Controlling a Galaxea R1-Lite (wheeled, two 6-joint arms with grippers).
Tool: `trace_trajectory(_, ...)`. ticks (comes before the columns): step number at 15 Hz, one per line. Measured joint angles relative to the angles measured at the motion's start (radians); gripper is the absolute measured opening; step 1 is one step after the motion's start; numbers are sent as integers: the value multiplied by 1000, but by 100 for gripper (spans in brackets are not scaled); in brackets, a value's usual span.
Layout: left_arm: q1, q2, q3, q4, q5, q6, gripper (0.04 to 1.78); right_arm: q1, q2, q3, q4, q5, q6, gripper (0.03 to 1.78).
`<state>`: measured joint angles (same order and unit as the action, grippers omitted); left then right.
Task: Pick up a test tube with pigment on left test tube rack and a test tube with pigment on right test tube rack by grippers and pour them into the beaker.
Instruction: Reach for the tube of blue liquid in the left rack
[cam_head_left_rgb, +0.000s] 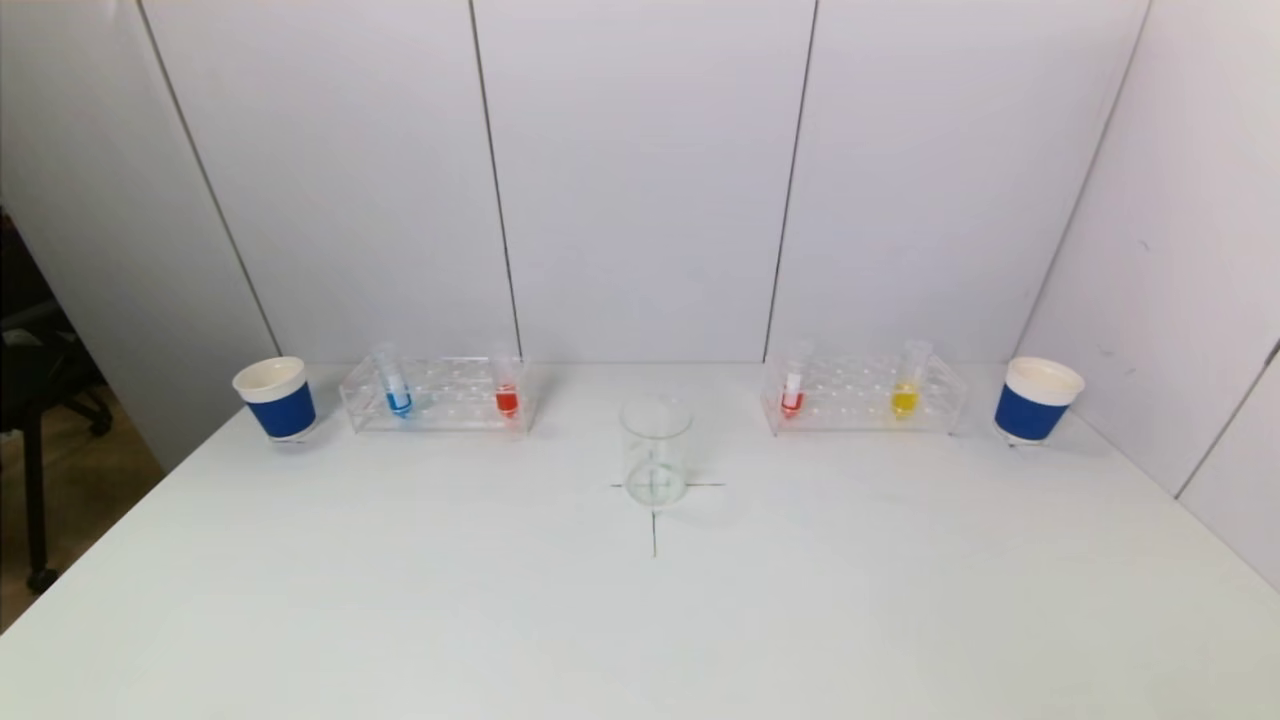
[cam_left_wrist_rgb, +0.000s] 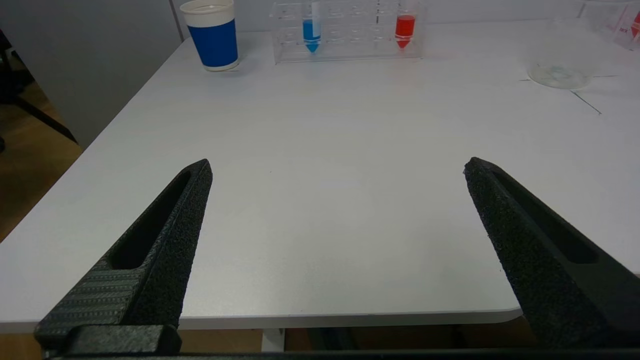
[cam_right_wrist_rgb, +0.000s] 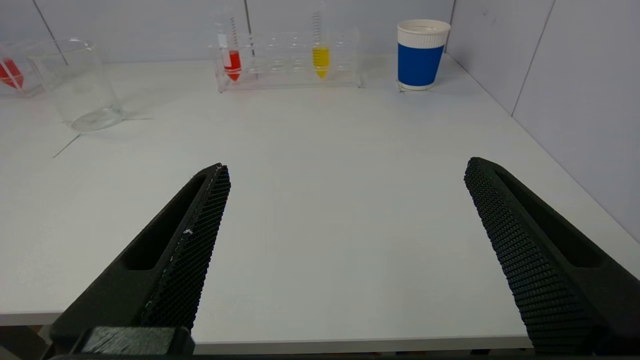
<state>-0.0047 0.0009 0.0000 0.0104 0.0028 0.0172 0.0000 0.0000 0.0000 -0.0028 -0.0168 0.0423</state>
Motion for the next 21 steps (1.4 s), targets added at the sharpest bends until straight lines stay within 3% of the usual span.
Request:
trace_trajectory(11, 0, 0, -13, 5, -4, 16, 176, 0, 0, 0, 0, 0, 0, 171)
trace_trajectory(16, 0, 59, -191, 57, -20, 18, 176, 0, 0, 0, 0, 0, 0, 171)
trace_trajectory(21, -2, 327, -341, -23, -20, 27, 176, 0, 0, 0, 0, 0, 0, 171)
